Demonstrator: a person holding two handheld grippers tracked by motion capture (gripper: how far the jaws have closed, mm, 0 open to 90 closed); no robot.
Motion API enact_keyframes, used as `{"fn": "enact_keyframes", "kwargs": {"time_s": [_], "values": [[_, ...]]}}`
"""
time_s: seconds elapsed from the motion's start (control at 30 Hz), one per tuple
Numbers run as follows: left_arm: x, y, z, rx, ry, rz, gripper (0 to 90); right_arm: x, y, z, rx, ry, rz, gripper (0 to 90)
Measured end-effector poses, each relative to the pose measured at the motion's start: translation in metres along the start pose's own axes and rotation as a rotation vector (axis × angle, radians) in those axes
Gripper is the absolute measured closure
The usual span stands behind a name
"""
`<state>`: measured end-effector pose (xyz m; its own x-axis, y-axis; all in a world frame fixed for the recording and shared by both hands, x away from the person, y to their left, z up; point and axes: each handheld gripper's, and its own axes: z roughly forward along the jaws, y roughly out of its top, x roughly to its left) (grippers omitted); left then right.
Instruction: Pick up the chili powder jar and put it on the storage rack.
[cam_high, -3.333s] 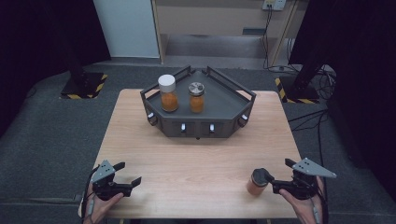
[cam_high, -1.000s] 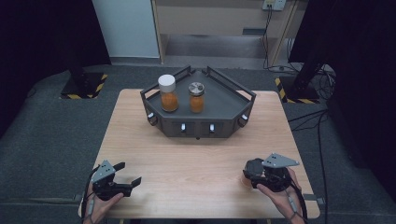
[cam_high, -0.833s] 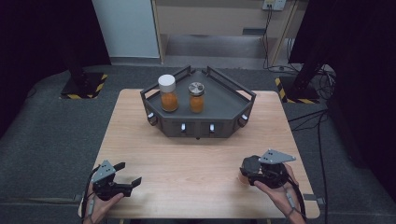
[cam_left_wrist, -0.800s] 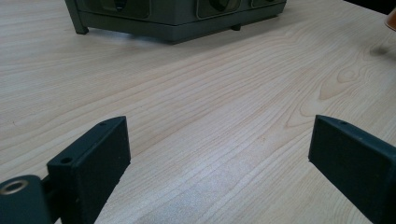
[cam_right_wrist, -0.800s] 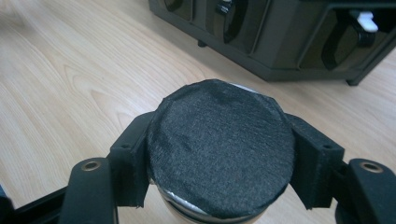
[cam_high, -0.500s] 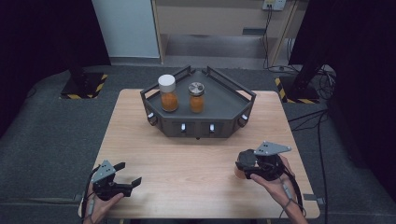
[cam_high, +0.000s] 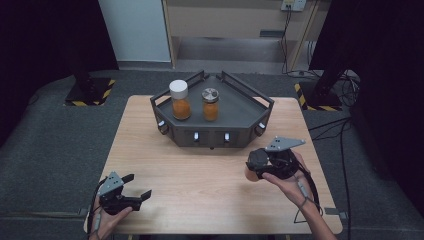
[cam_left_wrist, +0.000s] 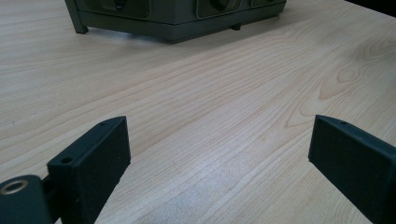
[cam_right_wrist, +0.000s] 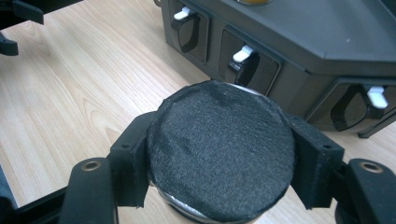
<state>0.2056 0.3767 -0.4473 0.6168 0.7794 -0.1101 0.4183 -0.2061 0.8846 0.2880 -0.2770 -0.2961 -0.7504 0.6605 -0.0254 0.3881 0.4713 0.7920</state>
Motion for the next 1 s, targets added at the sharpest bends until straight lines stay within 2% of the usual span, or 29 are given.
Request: {"fn": "enact_keyframes", "kwargs": {"time_s": [0.53,0.8,1.0], "values": [[0.000,0.000,0.000,0.001,0.001,0.000,4.6,-0.012,0.060,-0.002,-0.010,-0.039,-0.030,33.2],[0.000,0.000,0.000,0.003,0.001,0.003,4.6,-0.018,0.086,0.003,-0.014,-0.055,-0.039,33.9],[0.001,0.000,0.000,0.003,-0.006,-0.002,4.8,-0.022,0.100,0.012,-0.013,-0.072,-0.039,35.0]]}}
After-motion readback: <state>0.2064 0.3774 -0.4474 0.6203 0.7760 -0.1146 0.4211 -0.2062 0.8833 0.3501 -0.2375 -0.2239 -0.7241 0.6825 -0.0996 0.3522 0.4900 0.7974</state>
